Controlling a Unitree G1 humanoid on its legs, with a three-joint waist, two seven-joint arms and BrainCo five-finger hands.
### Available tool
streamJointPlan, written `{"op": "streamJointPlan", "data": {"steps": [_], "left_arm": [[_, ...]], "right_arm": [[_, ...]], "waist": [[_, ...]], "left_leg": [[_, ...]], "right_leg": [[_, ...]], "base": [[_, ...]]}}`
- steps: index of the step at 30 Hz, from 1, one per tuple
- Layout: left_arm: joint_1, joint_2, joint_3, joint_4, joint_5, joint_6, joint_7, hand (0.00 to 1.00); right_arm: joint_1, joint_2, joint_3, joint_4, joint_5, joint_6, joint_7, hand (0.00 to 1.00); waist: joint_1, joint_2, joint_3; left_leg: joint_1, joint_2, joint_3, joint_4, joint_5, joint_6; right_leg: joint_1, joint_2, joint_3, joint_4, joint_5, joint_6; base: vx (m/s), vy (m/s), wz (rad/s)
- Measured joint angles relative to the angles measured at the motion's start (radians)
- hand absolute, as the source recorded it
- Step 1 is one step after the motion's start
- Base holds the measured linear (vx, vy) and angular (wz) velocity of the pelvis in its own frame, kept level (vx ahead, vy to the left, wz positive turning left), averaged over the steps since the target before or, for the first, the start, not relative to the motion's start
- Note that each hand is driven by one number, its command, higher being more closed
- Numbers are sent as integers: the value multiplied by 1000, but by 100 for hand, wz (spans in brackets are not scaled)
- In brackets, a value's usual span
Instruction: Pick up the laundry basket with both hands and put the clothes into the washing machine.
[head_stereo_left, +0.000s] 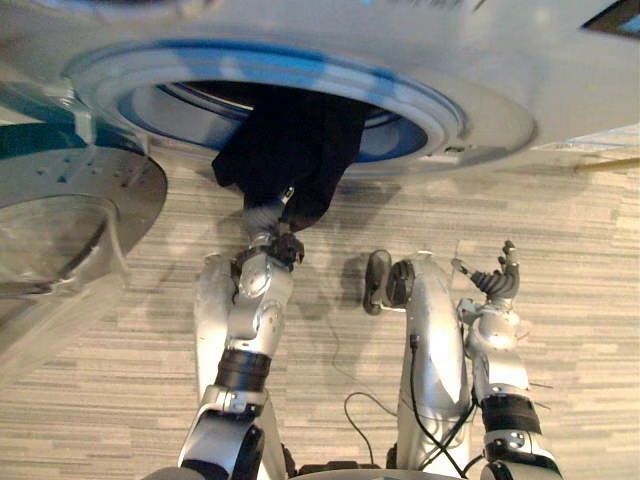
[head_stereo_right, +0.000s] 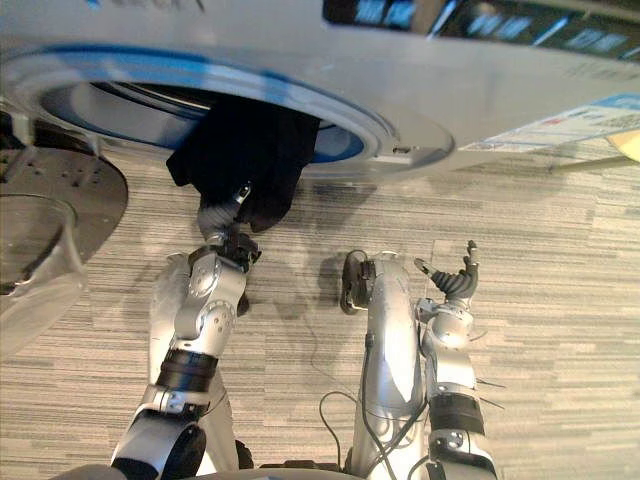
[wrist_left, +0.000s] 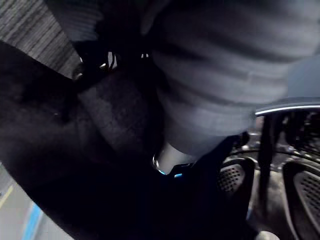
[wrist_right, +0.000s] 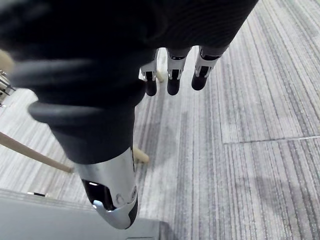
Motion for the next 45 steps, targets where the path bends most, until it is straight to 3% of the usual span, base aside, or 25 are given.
{"op": "streamJointPlan", "data": {"steps": [7, 9, 14, 15, 16, 17, 20, 23, 28, 32, 38, 45], "left_arm": [[-110, 46, -74, -76, 111, -18, 6, 100], [-231, 107, -79, -56, 148, -17, 24, 100], [-547, 307, -112, 96, 379, 15, 92, 100], [-631, 369, -139, 145, 507, 51, 119, 100], [-659, 395, -150, 167, 549, 62, 127, 0], [-735, 440, -190, 227, 680, 105, 140, 0], [-858, 465, -236, 375, 899, 172, 138, 0], [-922, 456, -232, 505, 1040, 230, 95, 0], [-955, 418, -116, 649, 1002, 255, -38, 0], [-955, 404, -46, 687, 843, 270, -137, 0], [-864, 369, 4, 536, 789, 263, -99, 0], [-572, 345, 71, 256, 629, 200, 6, 0]], "right_arm": [[5, 3, 7, -20, -1, -41, 2, 0], [4, 4, 11, -20, -1, -49, 2, 0], [-2, 5, 13, -19, -1, -77, 3, 0], [-10, 5, 16, -15, -1, -90, 3, 0], [-13, 5, 21, -15, -1, -95, 3, 0], [-18, 5, 27, -14, -1, -112, 3, 0], [-19, 6, 37, -13, -2, -139, 3, 0], [-24, 6, 66, -4, -3, -148, 8, 0], [-26, 6, 90, -4, 2, -144, 63, 0], [-35, 8, 96, -4, 2, -117, 102, 0], [-35, 22, 95, -8, 1, -103, 104, 0], [-33, 26, 89, -18, -2, -94, 85, 0]], "waist": [[-2, 0, -1], [-3, 0, -1], [-12, -1, -1], [-13, -1, -2], [-16, -2, -2], [-25, -2, -2], [-38, -2, -2], [-59, -3, -1], [-66, -8, -2], [-75, -20, -3], [-87, -45, -13], [-73, -47, -15]], "left_leg": [[0, 1, -5, -15, 8, -13], [-8, 2, -8, -9, 8, -13], [-28, 13, -18, 3, 8, -13], [-38, 21, -19, 11, 8, -13], [-43, 23, -20, 15, 8, -12], [-53, 28, -19, 18, 8, -12], [-70, 39, -18, 33, 5, -7], [-71, 49, -16, 49, 0, -1], [-75, 57, -12, 69, -3, 1], [-78, 68, -18, 77, -2, 1], [-78, 51, -20, 82, -2, 1], [-24, 34, -17, 33, 2, -4]], "right_leg": [[3, 4, -5, -16, 7, -12], [2, 8, -12, -16, 9, -14], [-12, 19, -25, -16, 14, -16], [-22, 27, -24, -16, 19, -14], [-26, 31, -23, -15, 20, -13], [-37, 33, -21, -13, 23, -11], [-52, 38, -19, -8, 29, -11], [-55, 46, -14, 0, 31, -8], [-69, 60, 2, 16, 36, -1], [-69, 65, 2, 22, 38, 0], [-67, 48, 1, 39, 35, -7], [-12, 27, -9, 8, 20, -4]], "base": [[44, -9, -2], [40, 0, -7], [29, -8, -9], [21, -2, -17], [39, -3, -18], [28, 0, -9], [32, 5, -11], [29, 3, -10], [10, -8, -8], [3, 1, -3], [25, 3, 9], [45, 0, 12]]}}
